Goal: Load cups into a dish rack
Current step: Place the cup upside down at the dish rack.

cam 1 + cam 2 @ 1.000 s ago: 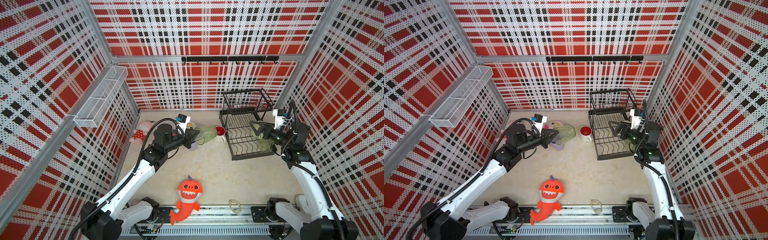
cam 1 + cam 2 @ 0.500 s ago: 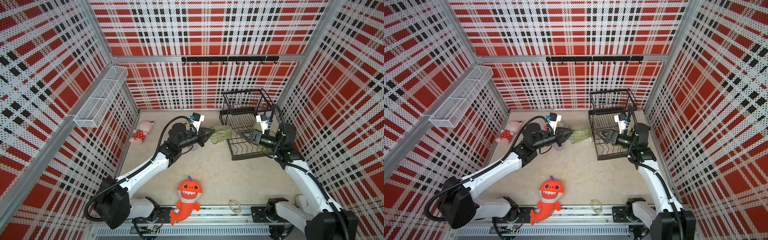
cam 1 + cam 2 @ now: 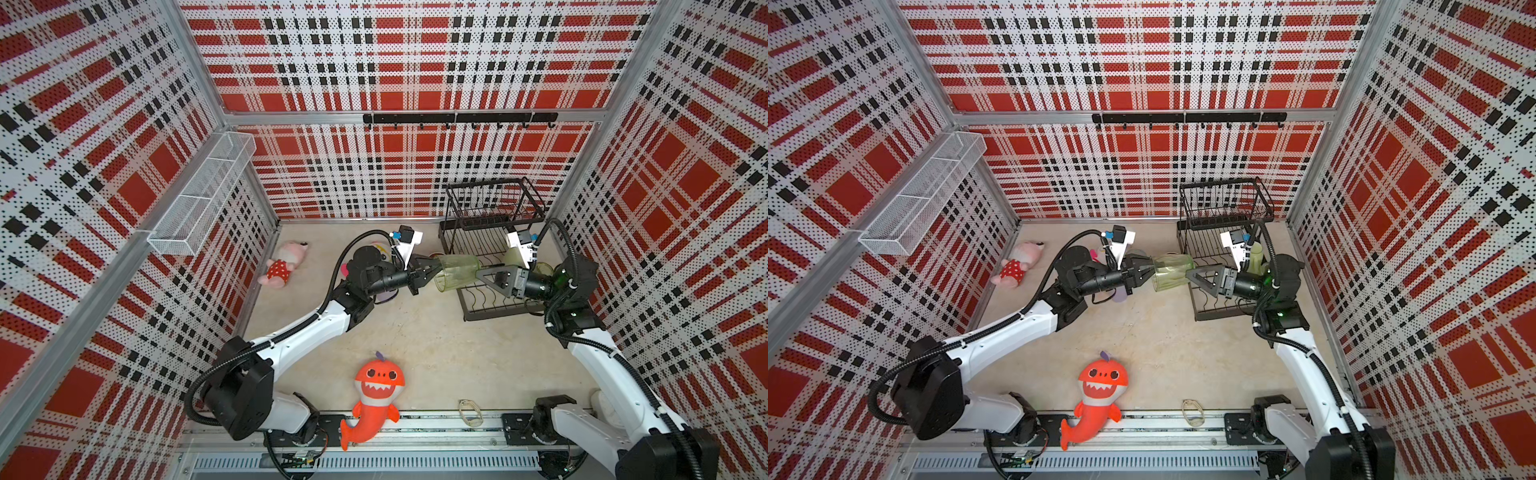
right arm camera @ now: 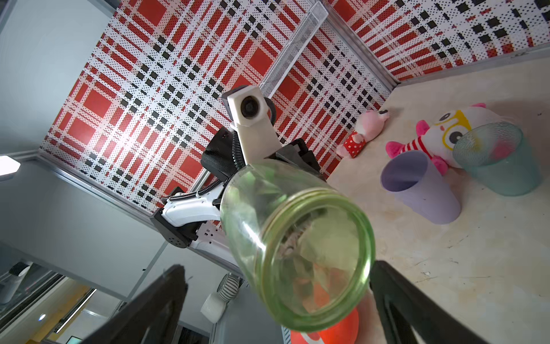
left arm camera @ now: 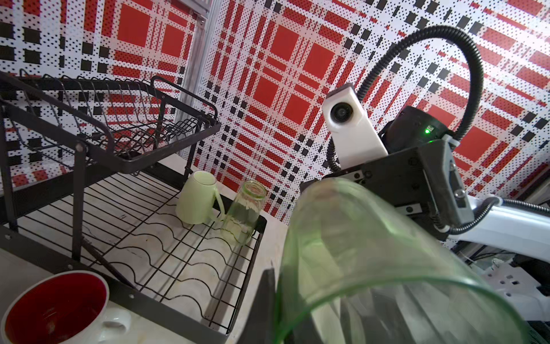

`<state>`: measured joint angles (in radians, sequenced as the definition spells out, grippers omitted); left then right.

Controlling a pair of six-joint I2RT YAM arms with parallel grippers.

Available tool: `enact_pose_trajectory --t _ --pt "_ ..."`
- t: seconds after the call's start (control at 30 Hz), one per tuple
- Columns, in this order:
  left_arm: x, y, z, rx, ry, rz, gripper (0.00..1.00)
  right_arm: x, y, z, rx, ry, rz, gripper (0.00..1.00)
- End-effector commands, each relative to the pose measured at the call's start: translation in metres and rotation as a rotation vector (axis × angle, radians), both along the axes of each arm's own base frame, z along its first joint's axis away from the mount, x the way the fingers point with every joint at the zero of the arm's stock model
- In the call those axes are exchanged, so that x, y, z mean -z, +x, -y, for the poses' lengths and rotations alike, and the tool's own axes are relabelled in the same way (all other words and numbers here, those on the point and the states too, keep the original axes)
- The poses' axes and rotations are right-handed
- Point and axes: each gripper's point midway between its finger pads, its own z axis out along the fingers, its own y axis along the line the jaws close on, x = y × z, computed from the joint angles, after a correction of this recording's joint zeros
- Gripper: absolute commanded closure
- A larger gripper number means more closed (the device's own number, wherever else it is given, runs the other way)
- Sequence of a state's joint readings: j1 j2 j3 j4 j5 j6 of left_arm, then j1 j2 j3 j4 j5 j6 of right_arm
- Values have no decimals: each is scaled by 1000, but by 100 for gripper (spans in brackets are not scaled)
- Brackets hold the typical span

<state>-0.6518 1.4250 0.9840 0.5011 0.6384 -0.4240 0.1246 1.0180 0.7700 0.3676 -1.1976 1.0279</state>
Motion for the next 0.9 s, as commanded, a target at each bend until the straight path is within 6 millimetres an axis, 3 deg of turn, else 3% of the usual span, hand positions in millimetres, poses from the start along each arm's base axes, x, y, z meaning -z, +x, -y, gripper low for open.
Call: enact_pose_trajectory --t 0.0,0.17,0.5,0.87 --pt "-24 -14 11 87 -53 65 100 -11 -10 -8 -69 12 48 1" --pt "-21 -17 17 130 -46 65 100 -4 -9 -14 -106 5 21 7" --pt "-15 -21 26 197 -40 58 100 -9 -13 -23 -140 11 31 14" --pt "-12 -15 22 156 -39 55 95 -4 -11 -25 -132 4 27 23"
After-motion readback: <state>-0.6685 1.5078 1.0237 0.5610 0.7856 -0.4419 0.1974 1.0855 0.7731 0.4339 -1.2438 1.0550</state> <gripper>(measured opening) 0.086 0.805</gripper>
